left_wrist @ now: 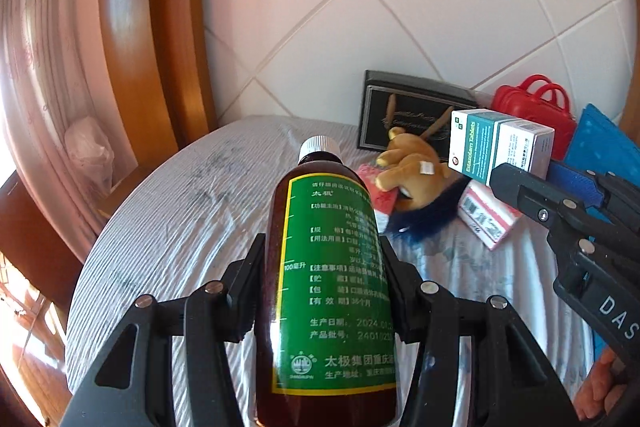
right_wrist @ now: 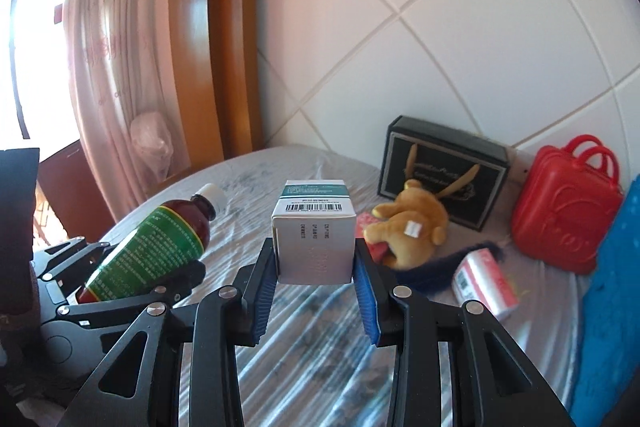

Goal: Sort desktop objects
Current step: 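Lift and carry the syrup bottle and medicine box over the blue crate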

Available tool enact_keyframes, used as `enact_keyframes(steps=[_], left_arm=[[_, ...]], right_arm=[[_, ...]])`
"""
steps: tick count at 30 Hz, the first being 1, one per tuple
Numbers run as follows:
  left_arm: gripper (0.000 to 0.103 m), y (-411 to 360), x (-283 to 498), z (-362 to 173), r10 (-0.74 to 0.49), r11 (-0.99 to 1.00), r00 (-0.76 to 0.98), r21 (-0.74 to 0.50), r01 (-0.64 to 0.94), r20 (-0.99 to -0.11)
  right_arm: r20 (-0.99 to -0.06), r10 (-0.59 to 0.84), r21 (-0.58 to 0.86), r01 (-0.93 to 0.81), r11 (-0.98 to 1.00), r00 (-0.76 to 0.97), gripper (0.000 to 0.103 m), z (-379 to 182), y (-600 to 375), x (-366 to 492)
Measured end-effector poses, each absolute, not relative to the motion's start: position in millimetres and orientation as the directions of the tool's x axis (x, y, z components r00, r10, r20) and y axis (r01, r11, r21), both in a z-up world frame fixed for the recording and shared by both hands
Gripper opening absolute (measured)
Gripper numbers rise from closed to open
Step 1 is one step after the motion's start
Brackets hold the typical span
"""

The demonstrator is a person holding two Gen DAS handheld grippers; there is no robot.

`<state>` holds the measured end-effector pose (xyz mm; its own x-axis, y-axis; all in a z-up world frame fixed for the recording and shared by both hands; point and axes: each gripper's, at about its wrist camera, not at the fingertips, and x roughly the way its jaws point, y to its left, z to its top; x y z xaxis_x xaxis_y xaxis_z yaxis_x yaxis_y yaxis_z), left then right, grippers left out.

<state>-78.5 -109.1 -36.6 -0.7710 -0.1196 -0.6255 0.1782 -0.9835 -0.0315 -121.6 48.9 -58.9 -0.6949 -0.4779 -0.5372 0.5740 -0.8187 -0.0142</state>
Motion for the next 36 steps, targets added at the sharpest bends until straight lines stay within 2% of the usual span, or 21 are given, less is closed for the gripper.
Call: enact_keyframes(steps=[10,22,29,36], left_arm=[[0.051,43,-53,18,0.134,-0.988,-0.839,-0.007,-0.154,-0.527],[0.051,275,-25,87,0.441,-0.875,-0.798,0.003,-0.484,-0.41],[0.051,391,-3,117,0.5,-0.824,-0.775,0.063,-0.564,-0.387],[0.051,451,-28,136,0.493,-0.81,-0.757,0.091,-0.579,-0.428]], right_arm=[[-0.403,-0.259,-0.028,0.294,-0.955,-0.878,0.036,3,206,-48],[-0.297,0.096,0.014,-0.105,-0.994,-0.95,0.036,38,414,21],[-0.291,0.219,0.002,-0.23,-0.973,-0.931,0.036,46,494,24],[-0.278,0.256,-0.037,-0.257,-0.966,-0.926,0.036,72,538,8]])
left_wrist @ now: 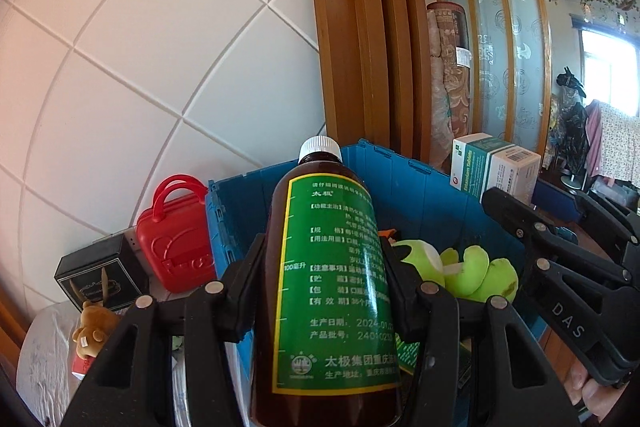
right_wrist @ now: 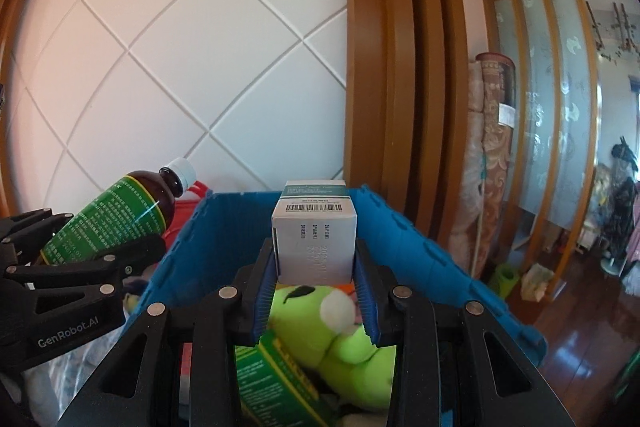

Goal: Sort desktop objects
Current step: 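Lift and carry the syrup bottle and medicine box over the blue crate, then open both tools to drop the bottle and medicine box into the crate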

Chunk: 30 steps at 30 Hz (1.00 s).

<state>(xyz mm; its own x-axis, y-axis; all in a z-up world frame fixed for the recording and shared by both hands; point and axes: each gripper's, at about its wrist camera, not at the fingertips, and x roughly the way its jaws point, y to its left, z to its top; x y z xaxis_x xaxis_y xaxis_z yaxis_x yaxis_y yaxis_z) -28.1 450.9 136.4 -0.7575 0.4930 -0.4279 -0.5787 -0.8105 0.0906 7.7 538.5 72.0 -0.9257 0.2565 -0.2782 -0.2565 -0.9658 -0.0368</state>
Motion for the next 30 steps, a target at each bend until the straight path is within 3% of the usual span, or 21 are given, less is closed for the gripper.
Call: enact_keyframes(steps=[7,15,17,18,20,23,30], left_arm=[[0.051,477,-60,150,0.452,-0.83,-0.77,0.105,-0.548,-0.45],[0.051,476,-88,135,0.416,-0.855,-0.758,0.067,-0.514,-0.502],[0.057,474,-93,131,0.413,-0.86,-0.752,0.053,-0.508,-0.513],[0.067,473,-94,130,0.407,-0.862,-0.754,0.055,-0.503,-0.516],[0.072,471,-93,130,0.391,-0.87,-0.767,0.069,-0.489,-0.508],[0.082,466,-92,130,0.403,-0.866,-0.763,0.058,-0.497,-0.505],[0.082,454,-79,130,0.437,-0.846,-0.744,0.049,-0.53,-0.506]], right_arm=[[-0.315,0.274,-0.098,-0.255,-0.962,-0.909,0.036,88,559,-30],[-0.403,0.319,-0.195,-0.26,-0.946,-0.858,0.036,66,568,-79],[-0.417,0.318,-0.192,-0.259,-0.946,-0.851,0.037,64,571,-84],[-0.422,0.32,-0.192,-0.261,-0.946,-0.848,0.038,63,574,-85],[-0.427,0.332,-0.188,-0.276,-0.943,-0.841,0.061,63,579,-86],[-0.422,0.346,-0.168,-0.302,-0.938,-0.838,0.079,64,590,-84],[-0.398,0.358,-0.165,-0.318,-0.934,-0.845,0.093,68,596,-64]])
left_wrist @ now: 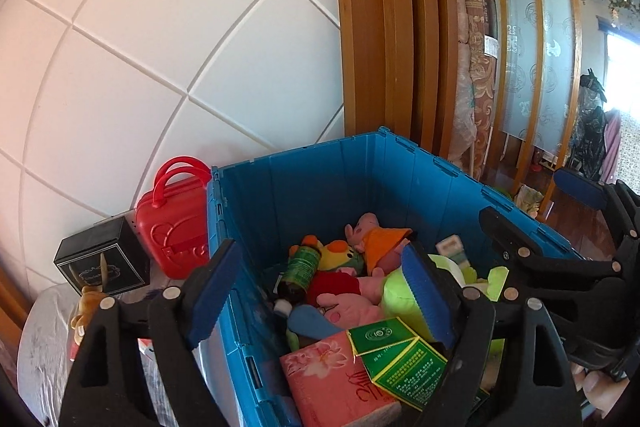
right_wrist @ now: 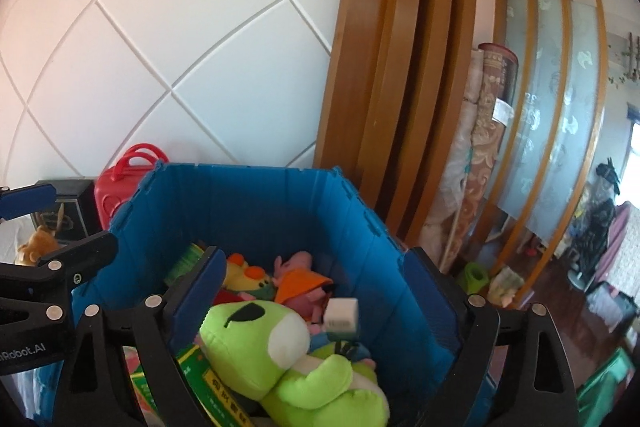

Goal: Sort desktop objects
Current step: 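Open both tools to drop the bottle and medicine box into the crate, then move both tools back toward the plush rabbit and tissue packs on the bed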

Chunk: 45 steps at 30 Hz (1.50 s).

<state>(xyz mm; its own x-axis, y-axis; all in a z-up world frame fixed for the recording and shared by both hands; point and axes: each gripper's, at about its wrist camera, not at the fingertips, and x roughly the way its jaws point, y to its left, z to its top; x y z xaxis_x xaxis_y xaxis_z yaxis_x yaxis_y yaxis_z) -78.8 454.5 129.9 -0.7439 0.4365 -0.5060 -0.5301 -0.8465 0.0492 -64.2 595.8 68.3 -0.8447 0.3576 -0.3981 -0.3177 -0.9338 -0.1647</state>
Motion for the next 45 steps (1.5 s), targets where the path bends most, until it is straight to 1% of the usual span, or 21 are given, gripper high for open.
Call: enact_keyframes(steps=[2,4,13,16,23,28,35,45], left_arm=[[0.082,448,-72,130,0.449,-0.842,-0.74,0.039,-0.538,-0.501],[0.083,440,-64,130,0.465,-0.837,-0.735,0.027,-0.547,-0.493],[0.085,404,-29,126,0.494,-0.829,-0.745,0.015,-0.559,-0.448],[0.088,390,-24,124,0.489,-0.839,-0.754,0.002,-0.545,-0.439],[0.09,347,-17,118,0.446,-0.873,-0.79,-0.008,-0.488,-0.422],[0.09,304,-21,112,0.412,-0.897,-0.808,-0.031,-0.441,-0.422],[0.09,236,-32,100,0.363,-0.923,-0.826,-0.048,-0.381,-0.432],[0.09,130,-60,72,0.287,-0.955,-0.833,-0.068,-0.29,-0.473]], right_arm=[[-0.387,0.36,-0.172,-0.316,-0.933,-0.849,0.098,68,591,-54],[-0.382,0.357,-0.168,-0.316,-0.934,-0.852,0.1,68,588,-43],[-0.375,0.315,-0.117,-0.292,-0.949,-0.872,0.102,63,574,-1],[-0.372,0.296,-0.102,-0.278,-0.955,-0.88,0.102,63,566,9],[-0.365,0.242,-0.066,-0.235,-0.97,-0.899,0.102,65,538,19],[-0.359,0.214,-0.071,-0.201,-0.977,-0.909,0.103,65,503,15],[-0.369,0.167,-0.085,-0.145,-0.986,-0.914,0.103,61,444,2],[-0.391,0.107,-0.108,-0.07,-0.992,-0.914,0.103,52,351,-19]])
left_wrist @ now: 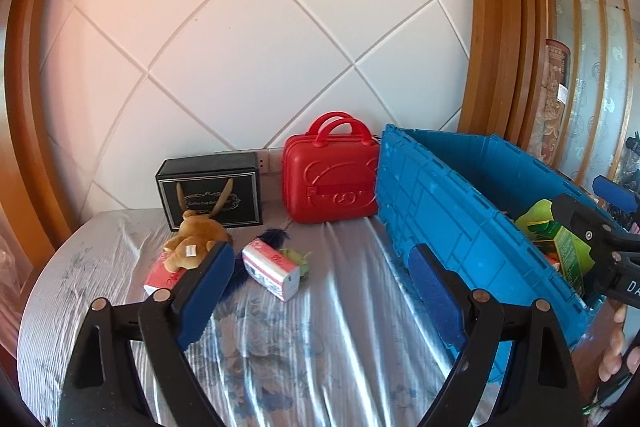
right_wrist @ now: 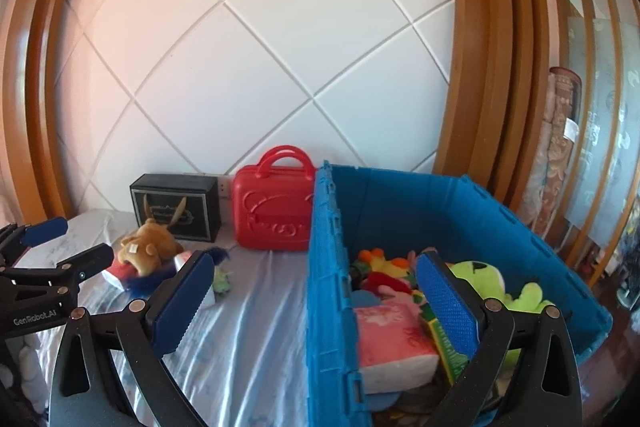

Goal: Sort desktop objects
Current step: 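Move both tools back toward the plush rabbit and tissue packs on the bed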

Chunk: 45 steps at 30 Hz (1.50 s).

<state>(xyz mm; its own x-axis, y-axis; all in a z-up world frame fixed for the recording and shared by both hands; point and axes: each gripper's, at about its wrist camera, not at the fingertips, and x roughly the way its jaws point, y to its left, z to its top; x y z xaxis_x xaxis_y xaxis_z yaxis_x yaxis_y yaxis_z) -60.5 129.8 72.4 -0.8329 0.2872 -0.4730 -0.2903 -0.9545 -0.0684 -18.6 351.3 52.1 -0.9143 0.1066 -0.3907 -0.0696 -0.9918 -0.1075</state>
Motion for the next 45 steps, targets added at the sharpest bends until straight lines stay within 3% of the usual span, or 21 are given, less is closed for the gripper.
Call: enact_keyframes(steps=[12,26,45], left_arm=[[0.09,11,-94,28,0.111,-0.994,-0.82,-0.079,-0.081,-0.561],[0.09,-10,-157,-20,0.079,-0.996,-0.762,-0.074,-0.041,-0.642],[0.09,-70,-274,-166,-0.006,-0.998,-0.547,-0.03,0.057,-0.837]], right_arm=[[-0.494,-0.012,-0.102,0.071,-0.992,-0.869,0.103,9,265,-70],[-0.617,-0.06,-0.103,0.155,-0.983,-0.785,0.103,-48,229,-150],[-0.818,-0.065,-0.054,0.188,-0.981,-0.572,0.103,-195,203,-297]])
